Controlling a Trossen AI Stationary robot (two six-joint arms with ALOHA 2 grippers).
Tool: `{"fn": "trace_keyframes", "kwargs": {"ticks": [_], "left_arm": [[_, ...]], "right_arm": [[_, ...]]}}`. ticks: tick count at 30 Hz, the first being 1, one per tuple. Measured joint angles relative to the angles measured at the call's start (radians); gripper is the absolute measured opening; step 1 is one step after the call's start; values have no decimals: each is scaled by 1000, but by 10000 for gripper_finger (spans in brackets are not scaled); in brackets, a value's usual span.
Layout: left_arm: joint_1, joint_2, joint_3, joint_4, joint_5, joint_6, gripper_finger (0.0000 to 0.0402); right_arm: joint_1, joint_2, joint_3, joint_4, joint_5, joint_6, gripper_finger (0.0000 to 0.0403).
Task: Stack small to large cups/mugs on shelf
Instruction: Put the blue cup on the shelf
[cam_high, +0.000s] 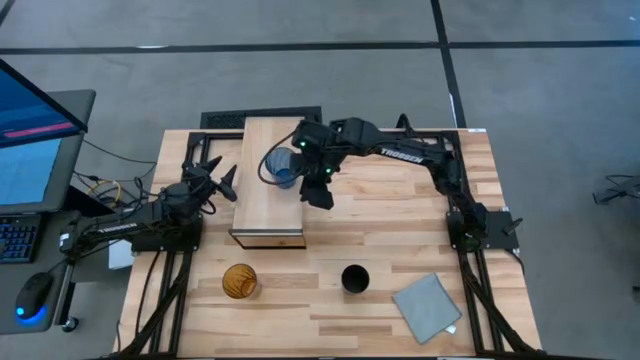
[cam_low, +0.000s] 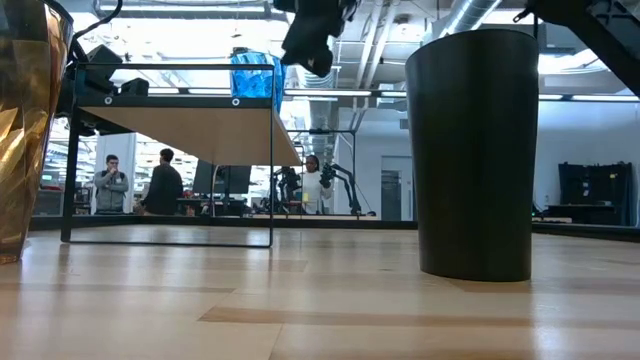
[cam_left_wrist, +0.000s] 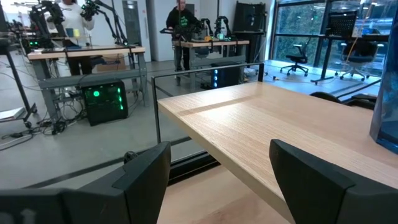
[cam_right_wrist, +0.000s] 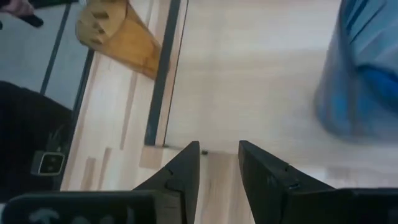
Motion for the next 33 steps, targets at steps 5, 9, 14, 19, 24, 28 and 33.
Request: {"fn": "trace_keyframes", "kwargs": {"ticks": [5,9,14,19,24,28,33], "left_arm": [[0,0,0,0,0,0,265],[0,0,0,0,0,0,265],[0,0,0,0,0,0,265],[0,0,0,0,0,0,265],[0,0,0,0,0,0,265],[0,0,0,0,0,0,265],[0,0,0,0,0,0,265]], "right_arm": [[0,0,0,67,3,-13,136],[-2,-1,0,98,7,-28,133],[0,-1,0,104,47,-53,133],[0,-1,0,112,74,-53,132],[-1,-1,0,157,131,-55,132],[-1,-1,0,171,165,-55,132],[-8,-1,0,186,201,-56,132]]}}
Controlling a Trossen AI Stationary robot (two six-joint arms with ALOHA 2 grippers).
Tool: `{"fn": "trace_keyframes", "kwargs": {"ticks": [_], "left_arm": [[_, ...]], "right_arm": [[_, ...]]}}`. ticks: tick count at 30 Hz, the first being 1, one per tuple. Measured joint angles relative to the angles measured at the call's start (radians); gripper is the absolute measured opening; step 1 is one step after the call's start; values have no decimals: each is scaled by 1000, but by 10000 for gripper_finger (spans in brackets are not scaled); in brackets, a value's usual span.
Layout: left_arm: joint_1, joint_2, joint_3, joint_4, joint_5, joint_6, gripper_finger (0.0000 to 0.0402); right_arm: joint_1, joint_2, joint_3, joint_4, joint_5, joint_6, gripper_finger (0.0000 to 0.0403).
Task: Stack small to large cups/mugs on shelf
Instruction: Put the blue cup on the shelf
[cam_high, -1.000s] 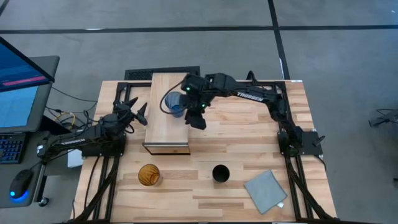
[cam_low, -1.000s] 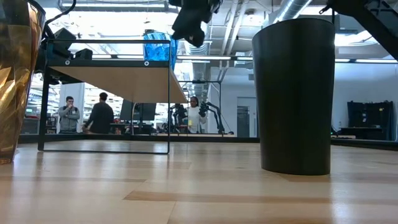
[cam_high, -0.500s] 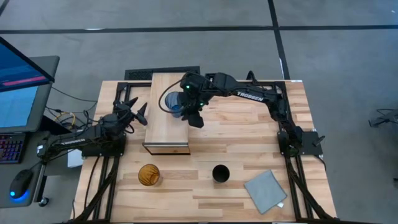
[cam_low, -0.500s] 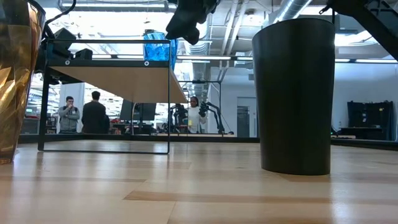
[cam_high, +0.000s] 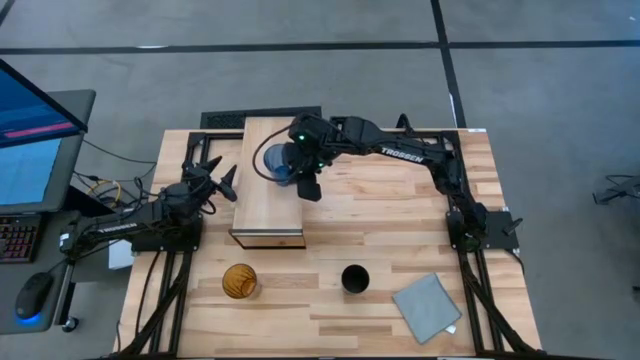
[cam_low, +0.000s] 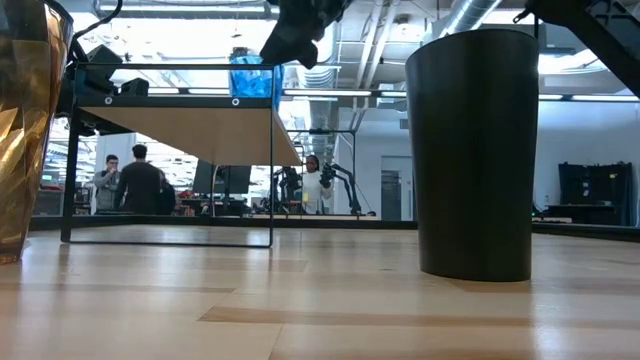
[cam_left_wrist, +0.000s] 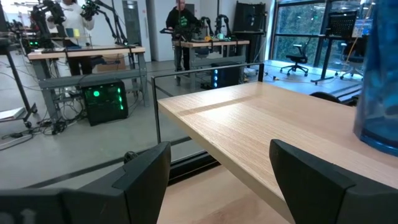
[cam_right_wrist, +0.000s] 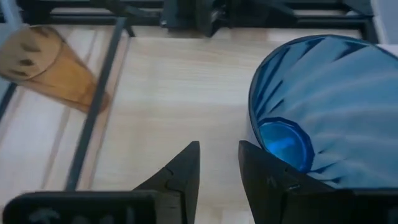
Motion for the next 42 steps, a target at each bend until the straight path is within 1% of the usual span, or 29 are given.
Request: {"fn": "trace_keyframes", "kwargs": {"ticks": [6,11,14,16,19,21,22,29,33,37,42], "left_arm": [[0,0,0,0,0,0,265],[0,0,0,0,0,-1,265],[0,0,0,0,0,-1,265],[0,0,0,0,0,-1,265],[0,0,0,0,0,-2,265],[0,0,0,0,0,-2,265],[0,0,0,0,0,-2,265],[0,0,0,0,0,-2,265],[0,0,0,0,0,1,265],[0,0,0,0,0,1,265],[0,0,0,0,0,0,265]], "right_arm": [[-1,0,0,37,52,-15,132],[-1,3,0,59,116,-15,132],[-4,19,1,68,148,-15,132],[-8,22,-1,68,151,-15,132],[-8,46,4,114,176,-15,132],[-14,58,-3,89,210,-15,132],[-15,67,-2,109,226,-15,132],[-36,81,1,113,278,12,132],[-42,84,1,87,275,13,132],[-32,84,6,18,267,19,132],[-2,84,7,37,190,-4,132]]}}
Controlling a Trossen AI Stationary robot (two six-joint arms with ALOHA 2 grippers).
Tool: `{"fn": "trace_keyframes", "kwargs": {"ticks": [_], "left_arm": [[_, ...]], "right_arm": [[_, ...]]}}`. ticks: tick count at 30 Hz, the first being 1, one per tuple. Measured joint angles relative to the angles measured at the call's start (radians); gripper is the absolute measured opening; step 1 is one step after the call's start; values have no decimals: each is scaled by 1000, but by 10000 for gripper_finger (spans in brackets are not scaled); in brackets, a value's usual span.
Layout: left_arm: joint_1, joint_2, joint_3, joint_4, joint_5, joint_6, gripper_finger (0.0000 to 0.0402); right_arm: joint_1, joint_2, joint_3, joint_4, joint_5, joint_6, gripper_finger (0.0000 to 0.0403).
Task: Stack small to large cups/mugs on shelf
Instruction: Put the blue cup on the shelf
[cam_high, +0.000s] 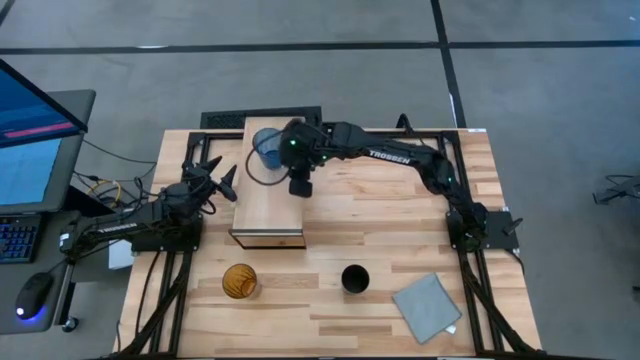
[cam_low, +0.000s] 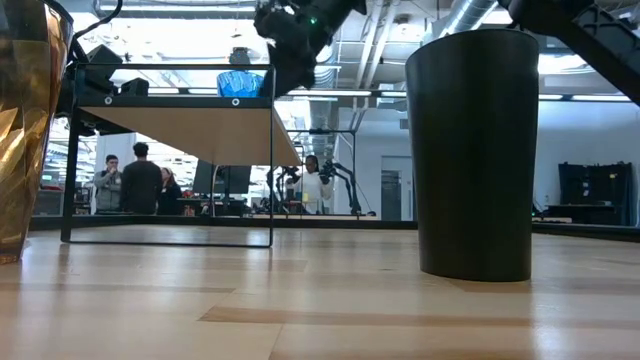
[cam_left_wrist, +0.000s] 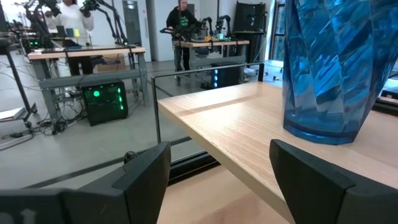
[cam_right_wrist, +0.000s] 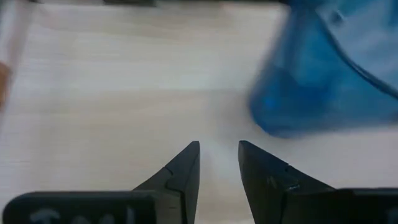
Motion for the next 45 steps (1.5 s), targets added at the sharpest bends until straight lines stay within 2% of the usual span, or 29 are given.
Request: {"fn": "trace_keyframes", "kwargs": {"ticks": [13,24,28,39,45], "left_arm": [[0,0,0,0,0,-1,265],[0,0,0,0,0,-2,265],[0,0,0,0,0,-2,265],[0,0,0,0,0,-2,265],[0,0,0,0,0,-2,265]], "right_arm": [[30,0,0,159,-17,-66,132],[1,0,0,189,90,-54,132],[-7,0,0,213,96,-49,132],[-23,0,0,223,275,-35,132],[-32,0,0,222,300,-33,132]]}}
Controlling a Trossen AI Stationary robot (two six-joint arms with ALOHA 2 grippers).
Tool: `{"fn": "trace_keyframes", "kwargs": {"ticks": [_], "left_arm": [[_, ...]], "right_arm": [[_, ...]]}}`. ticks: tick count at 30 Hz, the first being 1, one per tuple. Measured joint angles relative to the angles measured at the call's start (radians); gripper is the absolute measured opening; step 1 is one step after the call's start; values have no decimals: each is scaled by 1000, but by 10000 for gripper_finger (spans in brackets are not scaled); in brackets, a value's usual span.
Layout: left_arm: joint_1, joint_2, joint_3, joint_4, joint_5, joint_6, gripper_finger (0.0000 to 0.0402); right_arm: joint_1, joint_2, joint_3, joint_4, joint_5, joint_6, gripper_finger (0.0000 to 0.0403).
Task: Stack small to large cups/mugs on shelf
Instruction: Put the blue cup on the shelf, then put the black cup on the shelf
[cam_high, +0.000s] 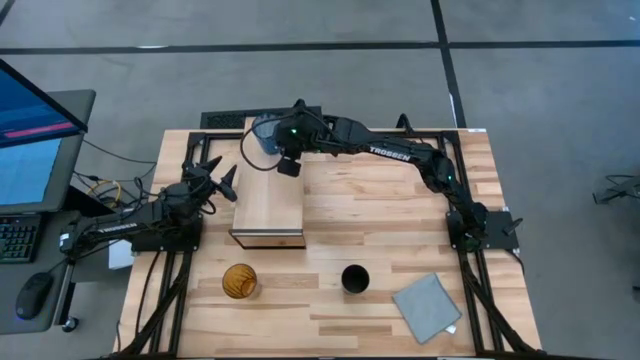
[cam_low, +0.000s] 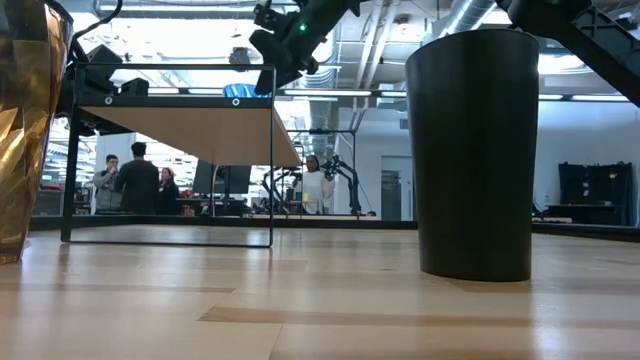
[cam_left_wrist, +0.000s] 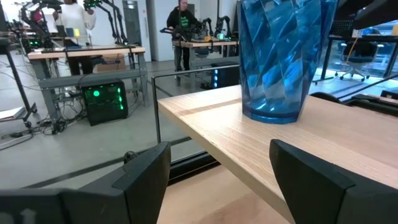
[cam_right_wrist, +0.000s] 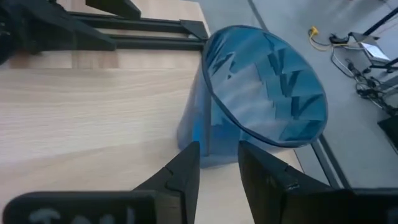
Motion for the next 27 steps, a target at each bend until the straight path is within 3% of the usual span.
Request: {"fn": "trace_keyframes", "kwargs": {"ticks": [7,10,14,27], "left_arm": [[0,0,0,0,0,0,265],[0,0,0,0,0,0,265],[0,0,0,0,0,0,265],[0,7,0,0,-5,5,265]], "right_arm": [[0,0,0,-34,88,16,132],[0,-1,0,-101,161,16,132],[-1,-31,5,-205,179,59,132],[-55,-300,16,-355,176,223,132]]}}
